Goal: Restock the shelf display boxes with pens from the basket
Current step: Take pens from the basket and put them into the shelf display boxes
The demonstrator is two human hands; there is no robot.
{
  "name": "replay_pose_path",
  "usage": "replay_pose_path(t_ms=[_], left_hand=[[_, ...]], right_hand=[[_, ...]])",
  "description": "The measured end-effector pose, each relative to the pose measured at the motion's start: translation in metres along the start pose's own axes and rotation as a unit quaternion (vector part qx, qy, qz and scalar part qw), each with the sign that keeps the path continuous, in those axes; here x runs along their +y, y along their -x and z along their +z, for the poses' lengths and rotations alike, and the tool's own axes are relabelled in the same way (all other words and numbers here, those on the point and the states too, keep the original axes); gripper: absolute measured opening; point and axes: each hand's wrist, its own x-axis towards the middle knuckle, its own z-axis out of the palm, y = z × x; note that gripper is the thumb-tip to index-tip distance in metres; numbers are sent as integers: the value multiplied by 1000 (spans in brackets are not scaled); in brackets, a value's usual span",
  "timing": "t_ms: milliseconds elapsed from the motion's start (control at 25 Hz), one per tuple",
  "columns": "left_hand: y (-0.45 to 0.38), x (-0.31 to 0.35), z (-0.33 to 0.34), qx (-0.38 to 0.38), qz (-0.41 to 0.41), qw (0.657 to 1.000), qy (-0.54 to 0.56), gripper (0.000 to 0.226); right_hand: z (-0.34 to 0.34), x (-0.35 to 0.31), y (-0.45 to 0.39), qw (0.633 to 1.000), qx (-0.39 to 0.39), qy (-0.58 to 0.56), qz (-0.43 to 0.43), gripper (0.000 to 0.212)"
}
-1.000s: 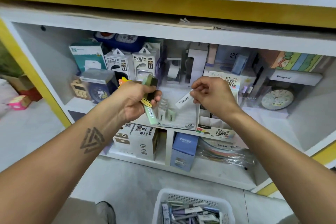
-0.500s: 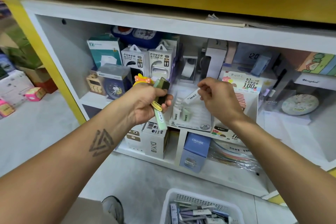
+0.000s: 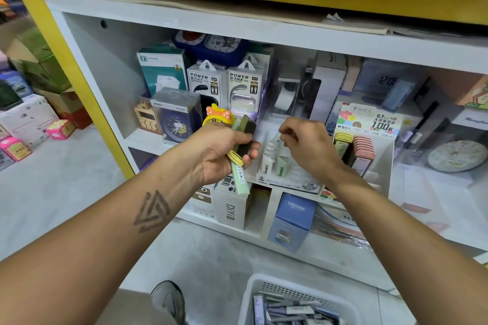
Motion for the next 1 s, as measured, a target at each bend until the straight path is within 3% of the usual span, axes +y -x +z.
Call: replay_pose_path(t_ms=[280,520,560,640,720,800,880,960,1000], left_hand=[[1,-2,-3,1,0,1000,2,26],[3,-3,1,-27,-7,1000,0,23],[3,-4,3,-34,-9,999,-2,23],[4,-5,9,-46,-10,999,-11,27],[4,-6,17,-61,-4,998,-26,30],[5,-8,29,-79,2,996,-41,29],[5,-10,41,-91,1,995,-50,29],[3,-12,52,-90,11,994,-60,27],[2,-14,56,-84,19,994,-65,26]], right_hand=[[-1,-1,-2,999,-37,24,-30,10],[2,-10,-5,987,-120,108,-16,38],[-1,-13,-5,993,-97,65,3,34],[-15,-20,-3,980,-61,-163,98,22],[-32,-26,2,897,-97,-394,176,16],[-45,-26,11,860,-122,-461,179,15],[-59,-24,19,891,-92,-415,158,15],[-74,-15,27,973,-41,-215,68,14],[-81,-13,33,996,-32,-85,-5,20]])
